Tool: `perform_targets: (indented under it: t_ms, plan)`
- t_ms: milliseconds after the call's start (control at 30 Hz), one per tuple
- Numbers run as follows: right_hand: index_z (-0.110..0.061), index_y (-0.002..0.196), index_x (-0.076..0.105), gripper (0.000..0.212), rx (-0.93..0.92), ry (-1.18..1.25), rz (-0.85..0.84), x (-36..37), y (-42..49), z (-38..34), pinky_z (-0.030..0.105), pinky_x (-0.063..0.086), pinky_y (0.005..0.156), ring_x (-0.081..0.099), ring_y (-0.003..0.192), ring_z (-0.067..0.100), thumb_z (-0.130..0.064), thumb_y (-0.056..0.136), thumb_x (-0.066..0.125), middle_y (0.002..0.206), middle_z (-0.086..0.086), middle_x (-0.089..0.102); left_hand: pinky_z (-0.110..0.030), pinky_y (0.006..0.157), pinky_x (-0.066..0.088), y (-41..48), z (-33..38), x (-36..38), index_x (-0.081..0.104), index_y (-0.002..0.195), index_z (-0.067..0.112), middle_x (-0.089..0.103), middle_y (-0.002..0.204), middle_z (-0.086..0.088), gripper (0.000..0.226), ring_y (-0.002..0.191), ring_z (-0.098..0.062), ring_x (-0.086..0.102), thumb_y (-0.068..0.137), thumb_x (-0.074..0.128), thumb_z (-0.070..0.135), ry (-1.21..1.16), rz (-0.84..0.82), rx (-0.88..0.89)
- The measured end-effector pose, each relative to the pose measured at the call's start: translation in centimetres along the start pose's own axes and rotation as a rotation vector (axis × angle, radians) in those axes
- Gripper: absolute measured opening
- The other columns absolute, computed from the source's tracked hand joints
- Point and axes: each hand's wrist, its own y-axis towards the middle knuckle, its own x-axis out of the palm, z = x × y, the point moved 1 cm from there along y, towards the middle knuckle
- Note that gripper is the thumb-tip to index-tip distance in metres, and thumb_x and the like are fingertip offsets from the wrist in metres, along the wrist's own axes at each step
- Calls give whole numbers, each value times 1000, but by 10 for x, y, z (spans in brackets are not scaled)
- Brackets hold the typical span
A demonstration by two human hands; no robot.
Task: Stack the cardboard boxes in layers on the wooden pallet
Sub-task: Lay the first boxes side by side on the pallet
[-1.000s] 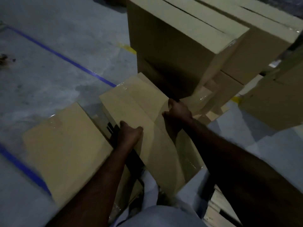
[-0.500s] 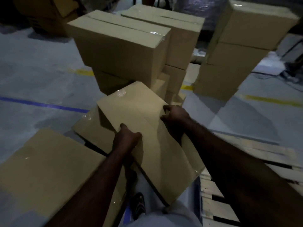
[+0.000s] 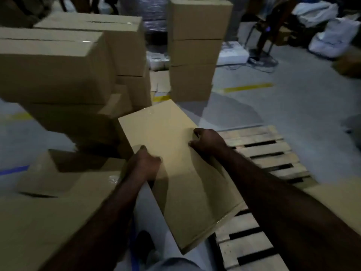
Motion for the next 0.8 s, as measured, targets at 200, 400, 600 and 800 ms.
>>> perform_targets:
  t_ms: [200,400,600,800]
  plan:
    - [-20,146,44,72,200,42,115,-32,-51,115,39,49,94,55,121,34,-59,87,62,135,14,58,-33,85,51,-16,85,66,54,112,16,59,117,-10,37,104,-31,57,85,70,36,52,-78,199]
    - [-22,141,46,70,389,188,230,-60,-82,211,37,58,73,69,83,31,-61,86,64,121,14,64,-42,71,61,-12,175,130,54,102,18,60,107,-10,39,83,-28,64,77,74,40,143,-181,410]
    - [-21,143,45,73,558,249,296,-76,-73,284,37,53,82,66,103,34,-60,85,66,131,13,61,-42,89,55,28,258,199,51,126,18,57,127,-15,61,108,-36,60,77,75,47,294,-282,567]
    - [-20,140,44,75,766,321,412,-98,-36,341,38,49,86,58,117,34,-61,82,69,130,14,60,-39,95,51,80,348,260,40,147,15,49,141,-16,77,122,-35,54,84,74,44,353,-403,718]
